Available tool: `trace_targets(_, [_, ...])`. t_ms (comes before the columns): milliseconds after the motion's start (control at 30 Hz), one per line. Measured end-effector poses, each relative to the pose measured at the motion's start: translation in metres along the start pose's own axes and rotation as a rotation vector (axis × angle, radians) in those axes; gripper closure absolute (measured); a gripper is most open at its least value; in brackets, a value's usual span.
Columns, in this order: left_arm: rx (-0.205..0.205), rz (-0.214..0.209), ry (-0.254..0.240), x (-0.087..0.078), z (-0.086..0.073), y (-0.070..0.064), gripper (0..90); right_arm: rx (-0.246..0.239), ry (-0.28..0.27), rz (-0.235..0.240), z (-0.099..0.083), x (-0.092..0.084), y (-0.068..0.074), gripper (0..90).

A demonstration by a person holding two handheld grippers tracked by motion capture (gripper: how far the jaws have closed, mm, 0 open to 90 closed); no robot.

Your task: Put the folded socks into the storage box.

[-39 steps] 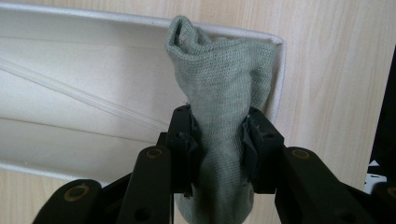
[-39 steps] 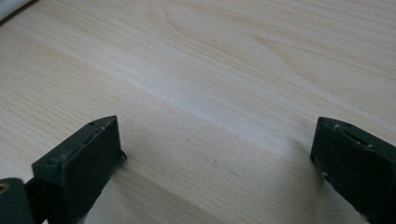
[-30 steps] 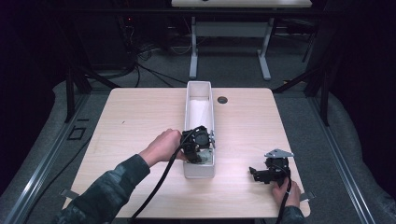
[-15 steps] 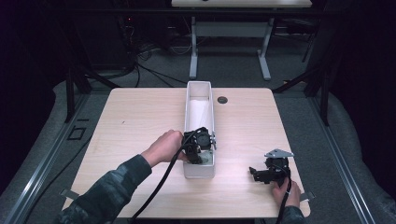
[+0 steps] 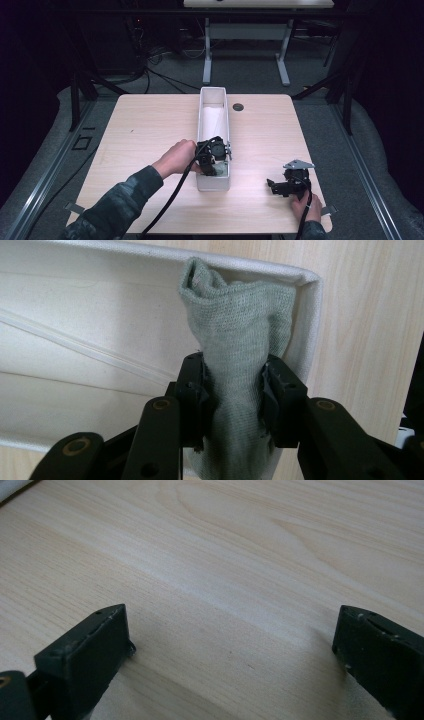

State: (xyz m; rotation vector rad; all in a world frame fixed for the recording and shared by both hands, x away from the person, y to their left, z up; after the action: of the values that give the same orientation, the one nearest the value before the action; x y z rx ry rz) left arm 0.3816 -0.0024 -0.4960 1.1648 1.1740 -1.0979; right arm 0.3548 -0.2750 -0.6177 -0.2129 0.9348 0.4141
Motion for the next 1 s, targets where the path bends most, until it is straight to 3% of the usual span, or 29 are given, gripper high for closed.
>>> trace_targets(1000, [-0.040,-0.003,-0.011,-0.0011,-0.0039,0.0041,54.7,0.000,0.000,0.000,0.0000,0.0000,0.0000,1.3])
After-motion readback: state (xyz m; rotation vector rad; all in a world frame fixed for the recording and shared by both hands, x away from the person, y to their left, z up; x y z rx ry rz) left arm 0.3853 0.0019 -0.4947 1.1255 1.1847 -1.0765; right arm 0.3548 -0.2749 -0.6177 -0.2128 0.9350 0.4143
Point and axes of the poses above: each handheld gripper's, and its own axes: x roughly forward along the jaws, z roughly out of its top, y roughly to its left, the point moved 4 cm from there along x, roughly forward along the jaws, and after that the axes turned 10 degrees about y, right-handed, at the moved point
